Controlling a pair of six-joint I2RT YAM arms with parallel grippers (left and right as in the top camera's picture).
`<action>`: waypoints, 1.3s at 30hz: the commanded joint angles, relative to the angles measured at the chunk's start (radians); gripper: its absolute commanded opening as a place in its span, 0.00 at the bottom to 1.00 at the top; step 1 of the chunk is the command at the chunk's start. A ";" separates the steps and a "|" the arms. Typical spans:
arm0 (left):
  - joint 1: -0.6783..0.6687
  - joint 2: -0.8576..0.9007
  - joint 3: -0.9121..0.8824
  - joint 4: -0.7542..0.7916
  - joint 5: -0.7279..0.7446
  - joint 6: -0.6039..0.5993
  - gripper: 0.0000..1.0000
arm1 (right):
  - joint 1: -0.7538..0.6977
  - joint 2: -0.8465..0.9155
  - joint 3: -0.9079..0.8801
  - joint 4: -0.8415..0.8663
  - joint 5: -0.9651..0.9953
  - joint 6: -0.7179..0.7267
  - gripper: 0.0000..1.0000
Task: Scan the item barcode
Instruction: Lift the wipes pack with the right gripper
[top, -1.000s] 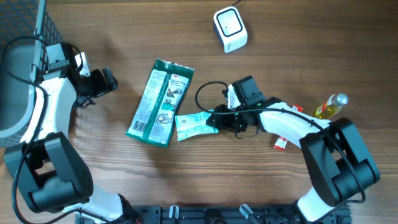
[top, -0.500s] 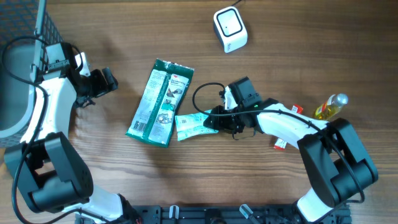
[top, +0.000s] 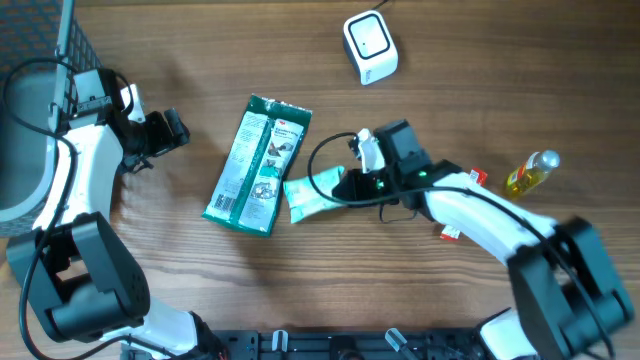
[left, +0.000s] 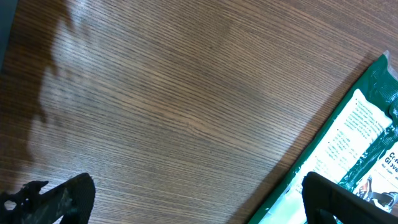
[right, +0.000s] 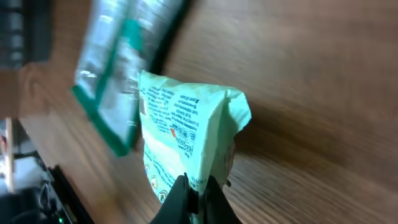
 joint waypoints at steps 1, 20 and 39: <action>0.010 0.008 -0.006 0.000 0.008 0.008 1.00 | 0.000 -0.079 0.002 -0.022 0.031 -0.111 0.04; 0.010 0.008 -0.006 0.000 0.008 0.008 1.00 | 0.000 -0.080 0.002 -0.021 -0.085 -0.085 0.04; 0.010 0.008 -0.006 0.000 0.008 0.008 1.00 | 0.000 -0.080 0.002 -0.018 -0.090 -0.080 0.05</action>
